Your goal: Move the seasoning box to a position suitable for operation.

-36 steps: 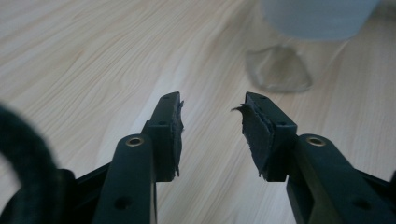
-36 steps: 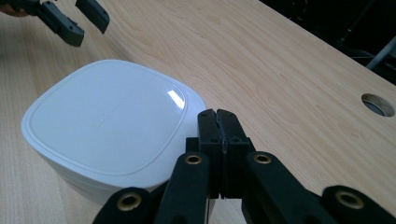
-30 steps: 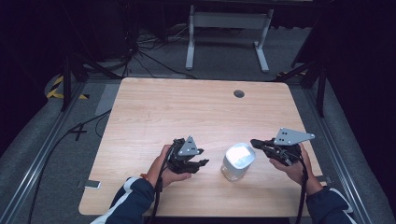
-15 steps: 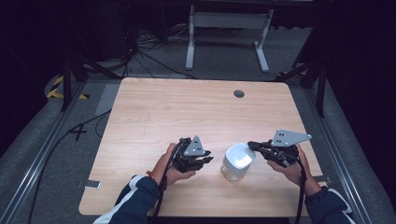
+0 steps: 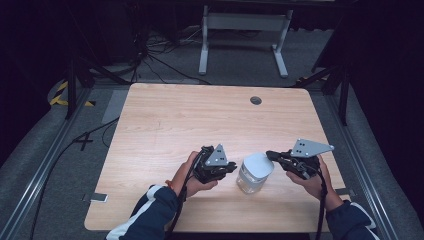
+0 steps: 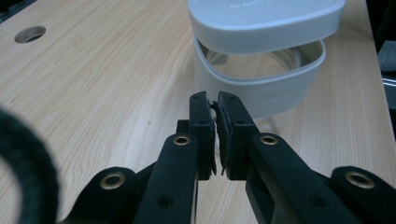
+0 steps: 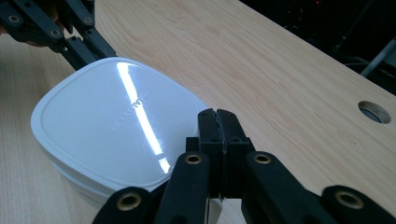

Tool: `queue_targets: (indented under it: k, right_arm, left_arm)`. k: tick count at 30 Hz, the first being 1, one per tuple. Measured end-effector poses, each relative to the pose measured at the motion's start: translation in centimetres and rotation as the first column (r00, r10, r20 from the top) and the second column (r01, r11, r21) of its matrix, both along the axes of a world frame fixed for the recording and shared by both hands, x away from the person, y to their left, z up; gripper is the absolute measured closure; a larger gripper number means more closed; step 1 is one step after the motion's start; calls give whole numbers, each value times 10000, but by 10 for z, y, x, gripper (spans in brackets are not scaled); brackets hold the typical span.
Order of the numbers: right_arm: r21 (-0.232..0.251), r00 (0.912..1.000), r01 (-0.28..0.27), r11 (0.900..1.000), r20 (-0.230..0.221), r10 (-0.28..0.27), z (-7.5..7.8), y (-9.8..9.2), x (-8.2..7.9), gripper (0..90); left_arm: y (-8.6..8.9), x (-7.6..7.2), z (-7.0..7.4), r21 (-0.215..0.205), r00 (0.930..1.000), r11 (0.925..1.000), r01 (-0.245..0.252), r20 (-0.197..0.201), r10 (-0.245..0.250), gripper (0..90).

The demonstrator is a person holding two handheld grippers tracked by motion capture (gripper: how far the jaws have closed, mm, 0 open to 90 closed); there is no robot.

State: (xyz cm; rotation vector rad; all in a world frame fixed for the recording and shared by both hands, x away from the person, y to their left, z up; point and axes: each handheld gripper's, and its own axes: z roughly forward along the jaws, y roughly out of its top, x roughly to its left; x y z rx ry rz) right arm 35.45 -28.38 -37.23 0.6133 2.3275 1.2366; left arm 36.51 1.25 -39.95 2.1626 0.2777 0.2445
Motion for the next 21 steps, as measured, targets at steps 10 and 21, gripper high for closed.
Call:
queue_targets:
  k: [10,21]
  right_arm:
    - [-55,9999,-7,10000,-102,7,-1,-1,1,900]
    - [-141,10000,-66,9999,9,66,0,-1,0,900]
  left_arm:
    - [-13,-1,6,-198,9998,9997,107,193,-103,892]
    - [-16,0,12,-534,9996,9986,67,264,-53,894]
